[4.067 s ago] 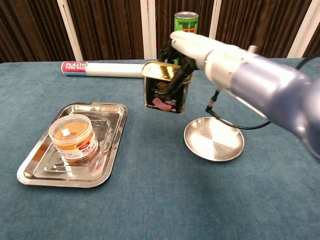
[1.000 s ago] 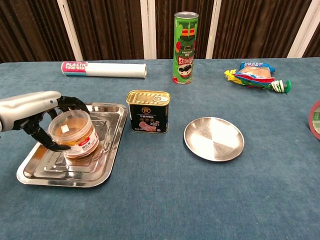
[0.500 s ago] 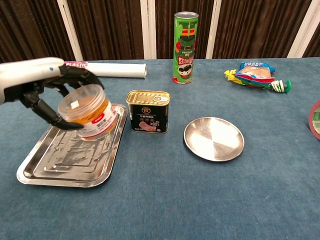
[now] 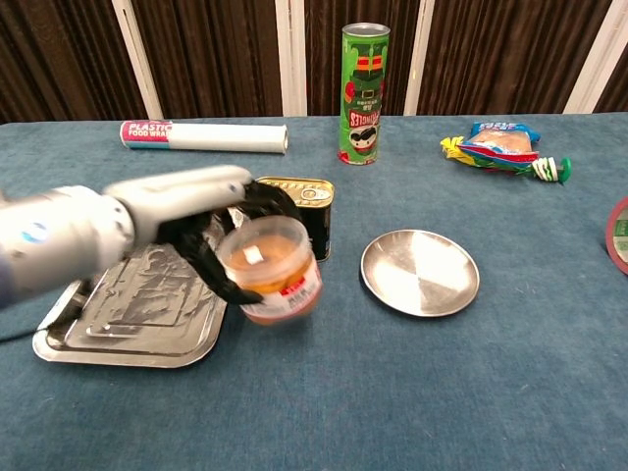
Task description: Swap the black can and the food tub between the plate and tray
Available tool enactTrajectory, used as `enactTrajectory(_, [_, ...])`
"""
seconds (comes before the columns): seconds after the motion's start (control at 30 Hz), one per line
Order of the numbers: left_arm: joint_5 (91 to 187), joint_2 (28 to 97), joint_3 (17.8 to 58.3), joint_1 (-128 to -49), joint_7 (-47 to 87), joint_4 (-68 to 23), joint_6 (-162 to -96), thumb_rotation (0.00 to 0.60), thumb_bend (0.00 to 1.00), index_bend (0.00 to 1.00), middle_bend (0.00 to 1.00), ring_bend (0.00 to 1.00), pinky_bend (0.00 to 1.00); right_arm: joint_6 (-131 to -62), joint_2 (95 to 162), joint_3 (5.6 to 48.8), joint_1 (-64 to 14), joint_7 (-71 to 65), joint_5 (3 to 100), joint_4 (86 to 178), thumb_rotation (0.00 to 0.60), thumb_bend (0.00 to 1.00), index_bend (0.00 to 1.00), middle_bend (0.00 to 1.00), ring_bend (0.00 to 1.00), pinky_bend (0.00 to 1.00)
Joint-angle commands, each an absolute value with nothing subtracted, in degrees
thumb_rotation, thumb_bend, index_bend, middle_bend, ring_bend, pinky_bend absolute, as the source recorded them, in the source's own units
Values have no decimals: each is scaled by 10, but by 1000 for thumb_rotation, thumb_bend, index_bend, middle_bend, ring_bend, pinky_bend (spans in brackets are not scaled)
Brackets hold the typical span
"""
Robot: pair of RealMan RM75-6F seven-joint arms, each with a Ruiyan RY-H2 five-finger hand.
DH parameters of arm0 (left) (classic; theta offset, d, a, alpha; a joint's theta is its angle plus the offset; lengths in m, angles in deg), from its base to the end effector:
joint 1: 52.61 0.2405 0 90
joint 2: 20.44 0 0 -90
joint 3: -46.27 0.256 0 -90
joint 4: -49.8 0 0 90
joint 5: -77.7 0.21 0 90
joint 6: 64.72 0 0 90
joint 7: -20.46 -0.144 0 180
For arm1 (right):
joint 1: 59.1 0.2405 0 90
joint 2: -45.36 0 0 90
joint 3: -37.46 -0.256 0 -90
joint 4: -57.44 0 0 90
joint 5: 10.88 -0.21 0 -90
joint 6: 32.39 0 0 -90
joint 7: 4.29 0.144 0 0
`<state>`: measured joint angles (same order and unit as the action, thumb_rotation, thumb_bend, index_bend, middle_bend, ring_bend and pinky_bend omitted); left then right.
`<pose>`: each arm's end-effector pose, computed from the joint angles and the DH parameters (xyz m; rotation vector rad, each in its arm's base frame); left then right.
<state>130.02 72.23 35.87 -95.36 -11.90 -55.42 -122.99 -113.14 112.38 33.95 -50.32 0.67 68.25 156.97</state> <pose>-0.0755 0.2722 -0.0440 -1.9725 -1.2037 -0.9919 -0.2854 -0.1996 0.1282 1.2840 -1.1731 1.0531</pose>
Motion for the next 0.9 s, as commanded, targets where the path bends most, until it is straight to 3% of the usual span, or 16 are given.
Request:
enactTrajectory(0.03, [1276, 753, 360, -975, -130, -526, -1226, 600, 265, 294, 181, 166, 307, -1130, 1122, 338, -505, 12, 682, 1568, 600, 0, 0, 0, 0, 0])
enactTrajectory(0.17, [1267, 755, 368, -982, -139, -524, -1223, 600, 113, 251, 107, 70, 240, -1128, 1119, 336, -506, 18, 682, 1568, 600, 0, 0, 0, 0, 0])
enactTrajectory(0.3, [1262, 743, 376, -986, -164, -546, -1240, 600, 23, 211, 42, 3, 191, -1125, 1116, 335, -507, 20, 682, 1569, 600, 0, 0, 0, 0, 0])
enactTrajectory(0.53, [1260, 703, 392, -985, -190, -621, -1266, 600, 13, 209, 34, 0, 180, -1120, 1115, 333, -508, 18, 681, 1571, 600, 0, 0, 0, 0, 0])
enactTrajectory(0.73, [1367, 671, 407, -943, -145, -676, -1336, 600, 13, 225, 59, 0, 199, -1121, 1116, 330, -510, 14, 678, 1572, 600, 0, 0, 0, 0, 0])
enactTrajectory(0.9, [1420, 651, 381, -925, -70, -659, -1355, 600, 13, 221, 59, 0, 181, -1114, 1120, 329, -509, 8, 675, 1570, 600, 0, 0, 0, 0, 0])
